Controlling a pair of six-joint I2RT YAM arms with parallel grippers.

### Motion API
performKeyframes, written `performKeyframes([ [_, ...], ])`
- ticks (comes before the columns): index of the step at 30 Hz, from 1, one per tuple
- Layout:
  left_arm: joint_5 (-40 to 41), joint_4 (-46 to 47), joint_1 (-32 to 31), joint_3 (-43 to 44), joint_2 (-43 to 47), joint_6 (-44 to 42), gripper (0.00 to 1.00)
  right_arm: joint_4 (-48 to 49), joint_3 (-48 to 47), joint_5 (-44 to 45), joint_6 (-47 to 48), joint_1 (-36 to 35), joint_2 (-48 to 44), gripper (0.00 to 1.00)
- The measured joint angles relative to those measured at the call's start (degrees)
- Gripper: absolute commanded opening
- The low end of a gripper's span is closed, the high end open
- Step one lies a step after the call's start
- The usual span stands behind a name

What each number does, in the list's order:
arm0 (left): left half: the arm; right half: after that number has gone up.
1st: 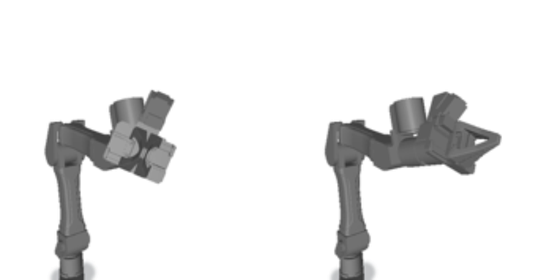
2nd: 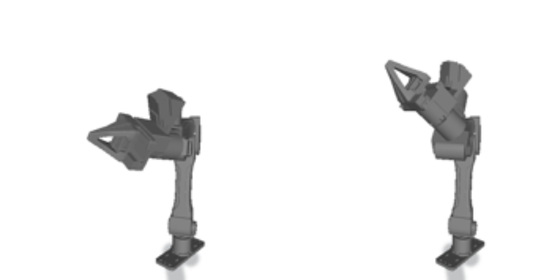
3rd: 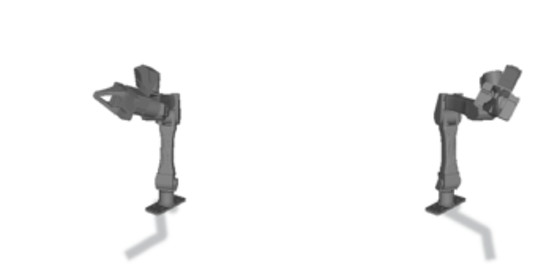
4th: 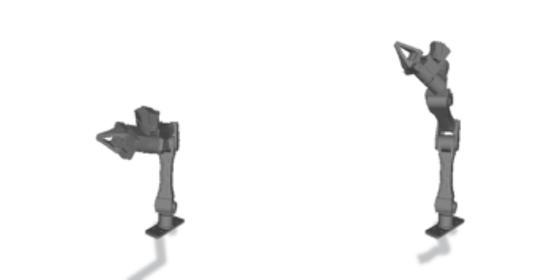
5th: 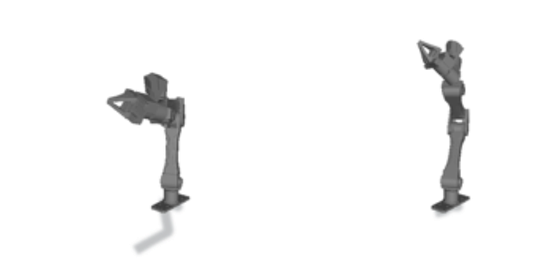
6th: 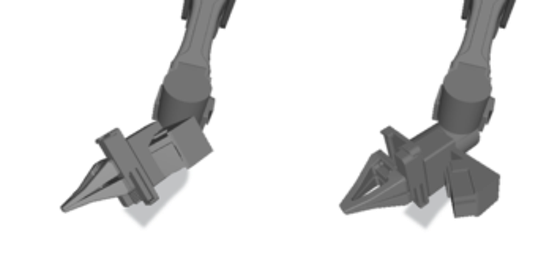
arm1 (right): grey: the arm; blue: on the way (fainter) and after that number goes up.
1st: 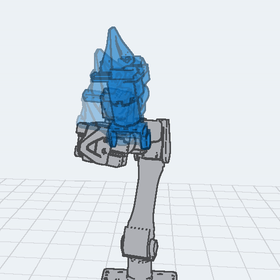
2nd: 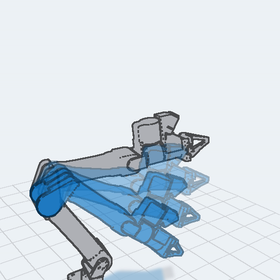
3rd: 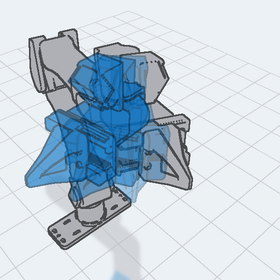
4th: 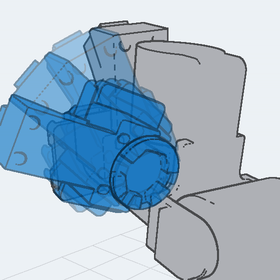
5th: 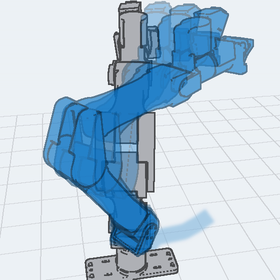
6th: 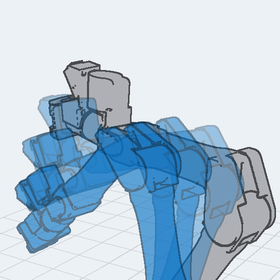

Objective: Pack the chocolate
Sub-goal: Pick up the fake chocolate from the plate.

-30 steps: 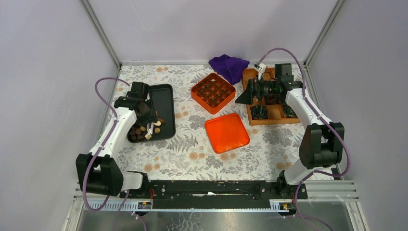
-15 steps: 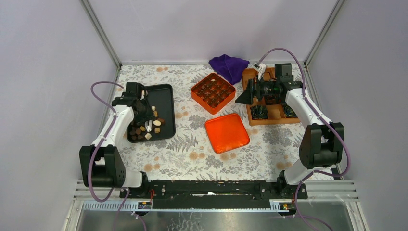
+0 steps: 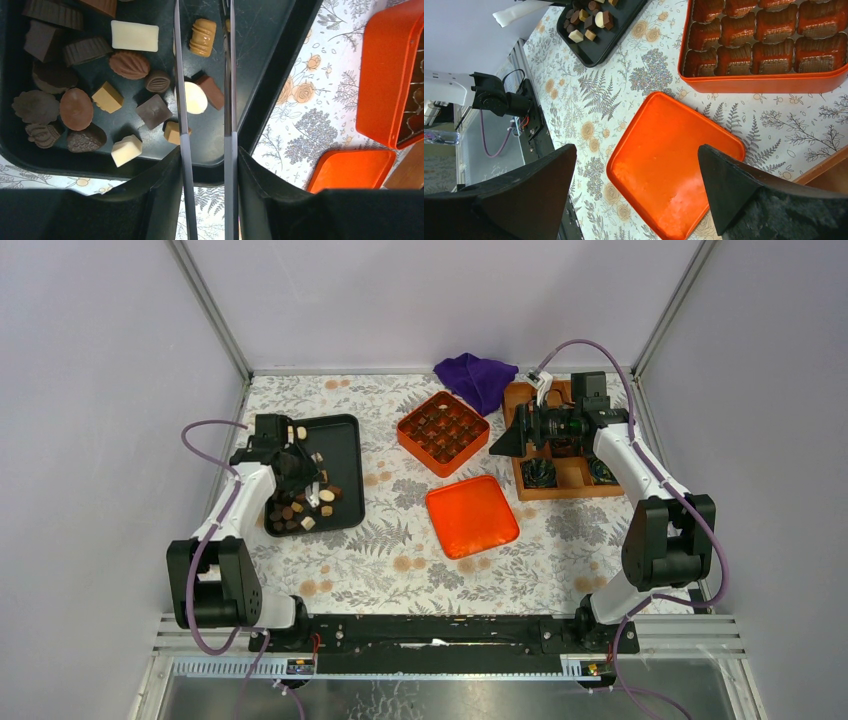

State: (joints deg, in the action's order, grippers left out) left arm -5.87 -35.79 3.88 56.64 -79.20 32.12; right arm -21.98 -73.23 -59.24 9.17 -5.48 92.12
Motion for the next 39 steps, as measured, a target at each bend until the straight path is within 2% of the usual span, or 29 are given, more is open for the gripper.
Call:
performKeyframes([
  [7, -2.29, -0.35, 0.0, 1.11, -0.04, -1.97, 0.45, 0.0, 0.0, -0.24, -0.02, 0.0, 0.9, 1.0],
  [17, -1.64, -6.8, 0.2, 12.17, -4.24, -15.13, 0.45, 0.0, 0.0, -0.31, -0.04, 0.0, 1.03, 1.0],
  [27, 0.04, -12.83, 0.42, 17.25, -10.91, -25.46, 0.48, 0.02, 0.0, -0.33, -0.22, 0.0, 1.03, 1.0],
  [39, 1.44, -14.03, 0.42, 20.55, -14.27, -29.97, 0.48, 0.02, 0.0, -0.33, -0.28, 0.0, 1.03, 1.0],
])
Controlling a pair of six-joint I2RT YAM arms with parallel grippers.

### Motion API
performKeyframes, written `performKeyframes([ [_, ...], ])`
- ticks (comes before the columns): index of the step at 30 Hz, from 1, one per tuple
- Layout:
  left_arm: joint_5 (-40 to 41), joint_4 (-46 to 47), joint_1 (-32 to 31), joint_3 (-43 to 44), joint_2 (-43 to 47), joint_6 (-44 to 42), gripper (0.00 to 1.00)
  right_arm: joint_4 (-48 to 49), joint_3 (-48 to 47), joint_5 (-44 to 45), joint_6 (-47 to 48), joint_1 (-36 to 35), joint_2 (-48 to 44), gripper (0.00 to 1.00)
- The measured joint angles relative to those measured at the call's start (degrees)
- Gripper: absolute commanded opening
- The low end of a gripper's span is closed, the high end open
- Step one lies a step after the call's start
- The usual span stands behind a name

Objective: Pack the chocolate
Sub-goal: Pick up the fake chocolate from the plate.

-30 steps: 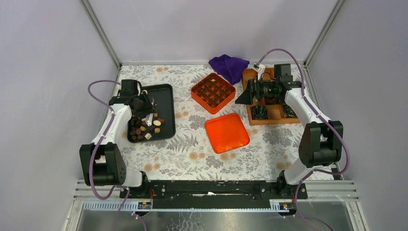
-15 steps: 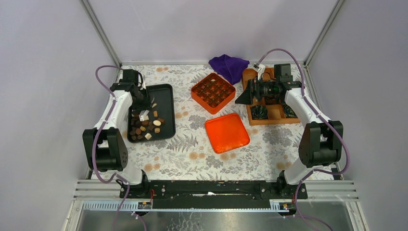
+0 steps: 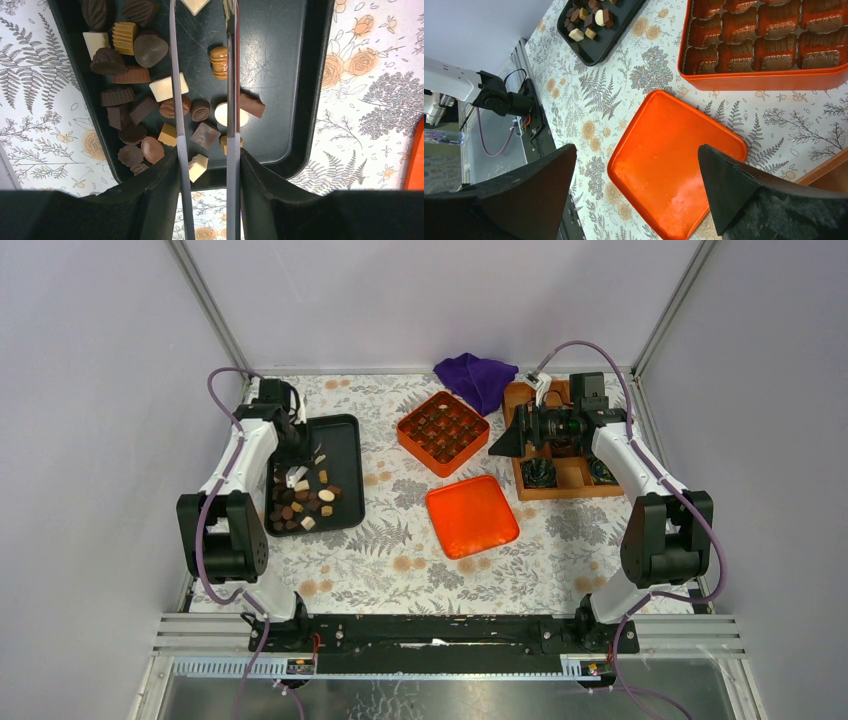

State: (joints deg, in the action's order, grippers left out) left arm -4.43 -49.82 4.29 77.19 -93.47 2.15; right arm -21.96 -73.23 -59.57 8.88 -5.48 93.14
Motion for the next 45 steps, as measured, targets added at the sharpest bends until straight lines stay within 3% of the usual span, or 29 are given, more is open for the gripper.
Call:
performKeyframes([
  [9, -0.04, -0.07, 0.02, 0.24, -2.38, -0.61, 0.46, 0.0, 0.0, 0.0, 0.0, 0.0, 0.0, 1.0],
  [18, -0.61, -0.42, 0.7, 0.68, -2.91, 0.02, 0.3, 0.0, 0.0, 0.0, 0.0, 0.0, 0.0, 1.0],
  [26, -0.48, -1.81, 0.7, 0.68, -2.73, 3.32, 0.46, 0.0, 0.0, 0.0, 0.0, 0.0, 0.02, 1.0],
  [34, 0.37, -2.71, 0.7, -0.22, -0.94, 5.35, 0.46, 0.0, 0.0, 0.0, -0.2, 0.0, 0.02, 1.0],
  [39, 0.33, -2.84, 0.7, -1.49, -0.79, 6.12, 0.33, 0.0, 0.0, -0.02, -0.2, -0.04, 0.02, 1.0],
  [43, -0.28, -2.82, 0.7, -1.99, -0.79, 6.43, 0.01, 0.0, 0.0, -0.02, -0.2, -0.04, 0.02, 1.0],
  [45, -0.74, -2.78, 0.7, -1.99, -0.79, 6.6, 0.0, 0.0, 0.0, 0.0, -0.2, -0.04, 0.02, 1.0],
])
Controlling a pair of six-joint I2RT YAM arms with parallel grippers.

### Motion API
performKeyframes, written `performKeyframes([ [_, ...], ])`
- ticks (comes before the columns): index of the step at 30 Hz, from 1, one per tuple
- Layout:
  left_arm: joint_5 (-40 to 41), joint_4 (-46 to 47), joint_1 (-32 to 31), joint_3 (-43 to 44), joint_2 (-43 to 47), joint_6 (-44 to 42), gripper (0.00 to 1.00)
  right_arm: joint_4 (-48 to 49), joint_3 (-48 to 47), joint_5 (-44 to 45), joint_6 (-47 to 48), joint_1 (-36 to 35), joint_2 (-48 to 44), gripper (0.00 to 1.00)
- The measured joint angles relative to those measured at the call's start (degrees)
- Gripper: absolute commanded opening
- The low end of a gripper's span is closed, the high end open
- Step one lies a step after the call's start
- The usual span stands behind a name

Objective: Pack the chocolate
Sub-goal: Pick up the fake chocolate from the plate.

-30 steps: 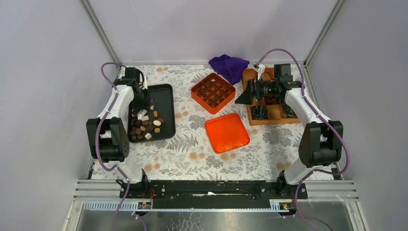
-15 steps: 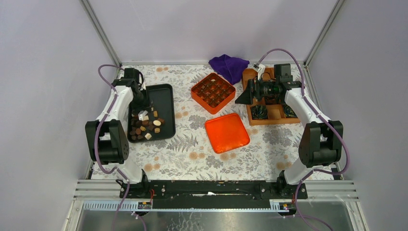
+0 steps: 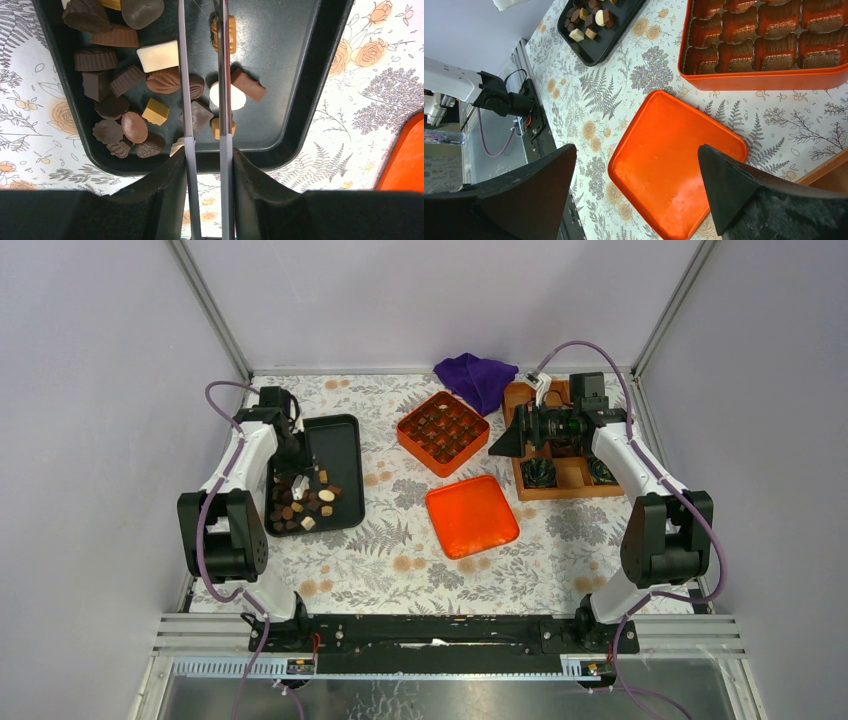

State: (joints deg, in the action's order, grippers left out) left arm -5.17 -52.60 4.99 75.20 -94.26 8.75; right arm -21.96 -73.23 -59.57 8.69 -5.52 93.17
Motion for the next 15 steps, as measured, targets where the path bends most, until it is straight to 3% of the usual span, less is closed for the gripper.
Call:
performKeyframes([
  [7, -2.93, -0.02, 0.0, 0.02, 0.9, 1.68, 0.0, 0.0, 0.0, 0.0, 0.0, 0.0, 0.0, 1.0],
  [15, -7.93, 0.39, 0.0, 0.02, 7.72, 3.74, 0.0, 0.0, 0.0, 0.0, 0.0, 0.0, 0.0, 1.0],
])
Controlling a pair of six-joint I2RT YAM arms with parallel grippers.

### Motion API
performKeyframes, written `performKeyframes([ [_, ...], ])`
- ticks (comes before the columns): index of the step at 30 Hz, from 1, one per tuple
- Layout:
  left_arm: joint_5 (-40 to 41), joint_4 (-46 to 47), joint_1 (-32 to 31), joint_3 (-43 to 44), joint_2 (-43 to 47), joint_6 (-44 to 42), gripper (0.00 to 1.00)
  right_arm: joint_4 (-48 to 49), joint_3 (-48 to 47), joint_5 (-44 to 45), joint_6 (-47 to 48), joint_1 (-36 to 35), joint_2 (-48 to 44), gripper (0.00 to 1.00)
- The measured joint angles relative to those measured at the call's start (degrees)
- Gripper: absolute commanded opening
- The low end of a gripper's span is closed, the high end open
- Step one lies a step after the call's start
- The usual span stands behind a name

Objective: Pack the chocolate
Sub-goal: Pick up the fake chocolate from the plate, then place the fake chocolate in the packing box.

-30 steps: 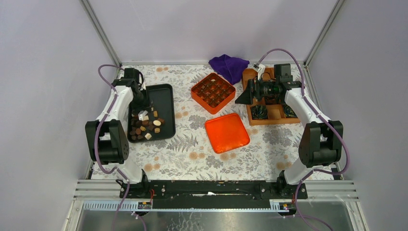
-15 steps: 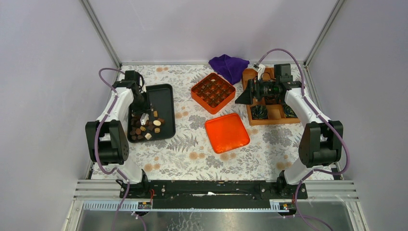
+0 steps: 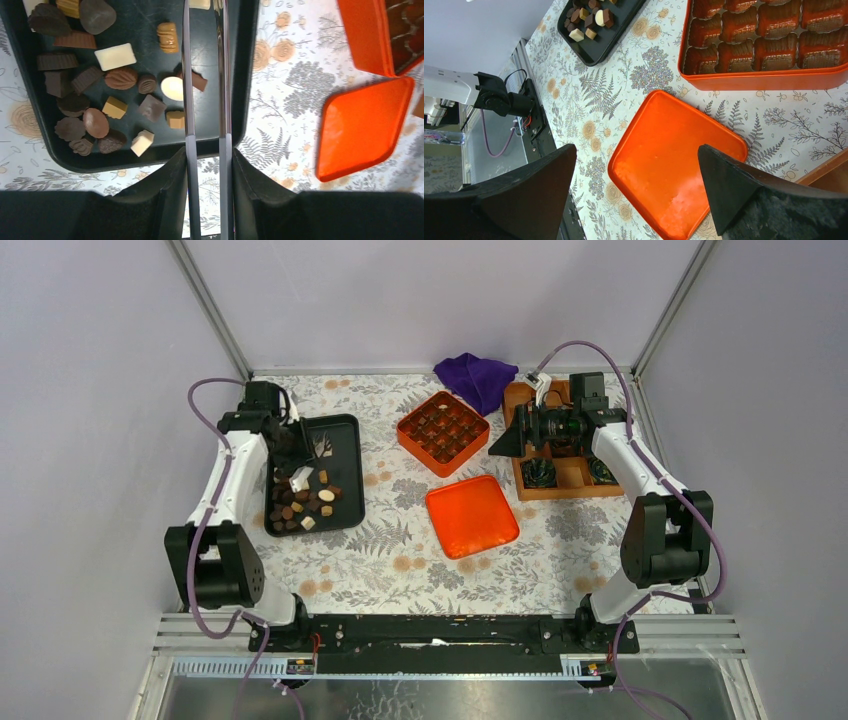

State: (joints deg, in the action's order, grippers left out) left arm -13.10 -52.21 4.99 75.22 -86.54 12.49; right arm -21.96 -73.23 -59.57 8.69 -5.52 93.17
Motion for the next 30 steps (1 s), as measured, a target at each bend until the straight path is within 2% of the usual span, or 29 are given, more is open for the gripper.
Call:
performKeyframes([
  [6, -4.72, 1.46, 0.0, -0.15, 3.1, 1.99, 0.0, 0.0, 0.0, 0.0, 0.0, 0.0, 0.0, 1.0],
  [11, -10.38, 8.07, -1.51, -2.86, 5.66, 6.56, 0.0, 0.0, 0.0, 0.0, 0.02, 0.0, 0.0, 1.0],
  [17, -11.98, 19.52, -10.58, -6.6, 7.32, 14.16, 0.0, 0.0, 0.02, 0.0, 0.02, 0.0, 0.0, 1.0],
  [24, -4.72, 26.95, -23.02, -6.29, 3.19, 17.16, 0.0, 0.04, 0.15, 0.0, 0.02, 0.0, 0.0, 1.0],
  [30, 1.9, 27.17, -25.9, -3.56, -2.49, 16.65, 0.0, 0.04, 0.35, 0.02, 0.02, 0.0, 0.0, 1.0],
])
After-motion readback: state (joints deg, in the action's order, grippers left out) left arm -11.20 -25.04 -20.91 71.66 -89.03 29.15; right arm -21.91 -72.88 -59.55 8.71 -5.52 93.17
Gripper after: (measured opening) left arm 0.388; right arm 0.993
